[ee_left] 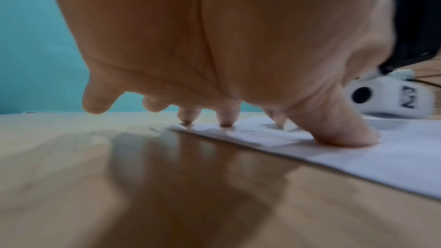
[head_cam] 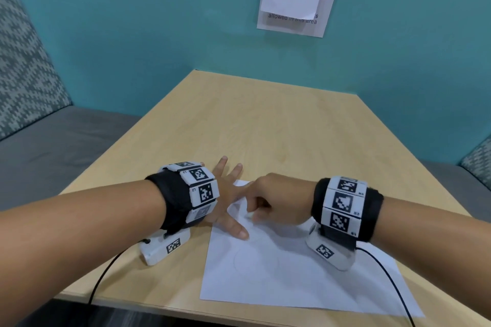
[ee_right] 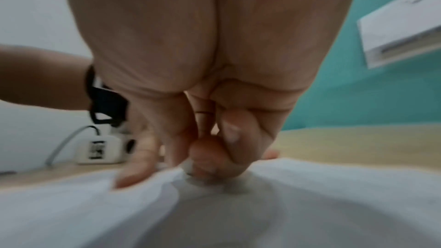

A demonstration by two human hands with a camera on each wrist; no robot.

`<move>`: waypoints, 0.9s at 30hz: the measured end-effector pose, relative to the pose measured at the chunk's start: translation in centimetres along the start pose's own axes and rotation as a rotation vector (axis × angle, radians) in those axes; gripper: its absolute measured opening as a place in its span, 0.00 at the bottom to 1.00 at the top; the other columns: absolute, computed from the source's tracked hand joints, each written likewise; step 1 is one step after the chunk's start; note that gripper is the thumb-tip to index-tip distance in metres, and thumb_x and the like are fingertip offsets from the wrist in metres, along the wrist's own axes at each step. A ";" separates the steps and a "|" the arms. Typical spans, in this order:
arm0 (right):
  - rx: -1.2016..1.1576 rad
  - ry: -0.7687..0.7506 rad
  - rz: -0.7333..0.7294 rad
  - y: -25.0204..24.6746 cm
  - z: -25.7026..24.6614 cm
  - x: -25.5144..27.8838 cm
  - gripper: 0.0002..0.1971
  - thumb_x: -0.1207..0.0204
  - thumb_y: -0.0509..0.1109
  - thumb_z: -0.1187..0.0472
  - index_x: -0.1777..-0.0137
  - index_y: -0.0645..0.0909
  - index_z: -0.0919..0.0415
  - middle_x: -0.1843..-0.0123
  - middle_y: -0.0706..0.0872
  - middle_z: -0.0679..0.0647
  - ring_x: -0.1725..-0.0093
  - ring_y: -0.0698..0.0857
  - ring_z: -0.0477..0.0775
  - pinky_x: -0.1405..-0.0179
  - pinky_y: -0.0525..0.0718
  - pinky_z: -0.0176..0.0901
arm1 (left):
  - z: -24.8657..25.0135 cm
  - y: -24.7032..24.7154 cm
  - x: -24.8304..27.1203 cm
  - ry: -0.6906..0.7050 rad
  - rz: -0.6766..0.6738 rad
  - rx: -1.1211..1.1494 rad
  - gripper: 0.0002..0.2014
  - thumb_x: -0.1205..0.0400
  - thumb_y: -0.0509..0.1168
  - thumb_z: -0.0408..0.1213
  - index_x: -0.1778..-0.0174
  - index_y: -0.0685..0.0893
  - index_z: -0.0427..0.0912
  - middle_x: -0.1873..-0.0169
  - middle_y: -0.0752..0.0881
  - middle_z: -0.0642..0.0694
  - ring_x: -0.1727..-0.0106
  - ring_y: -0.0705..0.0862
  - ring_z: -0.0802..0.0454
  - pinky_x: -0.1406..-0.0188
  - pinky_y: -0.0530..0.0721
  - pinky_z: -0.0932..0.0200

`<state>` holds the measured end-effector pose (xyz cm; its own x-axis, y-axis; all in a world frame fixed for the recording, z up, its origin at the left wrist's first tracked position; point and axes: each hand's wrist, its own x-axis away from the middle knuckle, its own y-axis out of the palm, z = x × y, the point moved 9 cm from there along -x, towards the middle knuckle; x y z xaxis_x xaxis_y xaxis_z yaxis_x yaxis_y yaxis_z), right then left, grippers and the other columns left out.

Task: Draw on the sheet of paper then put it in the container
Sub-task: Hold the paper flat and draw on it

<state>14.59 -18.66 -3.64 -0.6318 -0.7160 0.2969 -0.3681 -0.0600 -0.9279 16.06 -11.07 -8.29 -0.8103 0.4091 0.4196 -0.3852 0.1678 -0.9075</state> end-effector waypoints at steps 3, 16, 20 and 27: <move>-0.006 0.108 0.089 -2.2 2.7 0.0 0.07 0.22 0.69 0.61 0.49 0.85 0.63 0.57 0.85 0.52 0.58 0.81 0.53 0.57 0.79 0.42 | -0.4 0.2 -0.3 -0.024 -0.007 -0.024 0.57 0.34 0.63 0.80 0.19 0.31 0.73 0.14 0.30 0.46 0.19 0.22 0.32 0.26 0.37 0.16; -0.008 0.028 0.006 -0.2 0.7 0.2 0.09 0.23 0.68 0.62 0.56 0.82 0.70 0.61 0.86 0.64 0.66 0.76 0.52 0.63 0.78 0.49 | -0.4 0.3 -0.4 -0.002 -0.018 -0.004 0.57 0.34 0.64 0.79 0.20 0.31 0.76 0.14 0.30 0.45 0.19 0.22 0.31 0.25 0.38 0.17; 0.002 0.161 0.098 -2.7 4.5 -0.1 0.04 0.23 0.70 0.58 0.57 0.81 0.57 0.62 0.82 0.47 0.59 0.81 0.53 0.63 0.77 0.40 | -0.7 0.5 -0.6 -0.032 -0.036 -0.035 0.59 0.34 0.62 0.81 0.18 0.30 0.71 0.14 0.29 0.47 0.19 0.21 0.33 0.26 0.38 0.16; -0.006 0.128 0.072 -2.0 3.8 0.1 0.05 0.23 0.70 0.59 0.60 0.78 0.53 0.64 0.80 0.42 0.62 0.79 0.50 0.64 0.74 0.38 | -0.5 0.3 -0.3 -0.035 -0.029 -0.033 0.58 0.32 0.63 0.79 0.17 0.31 0.70 0.14 0.29 0.47 0.19 0.21 0.33 0.25 0.37 0.17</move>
<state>17.88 -21.28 -2.63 -0.7385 -0.6237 0.2562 -0.3225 -0.0070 -0.9465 16.39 -10.72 -8.69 -0.8140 0.3722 0.4459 -0.3946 0.2088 -0.8948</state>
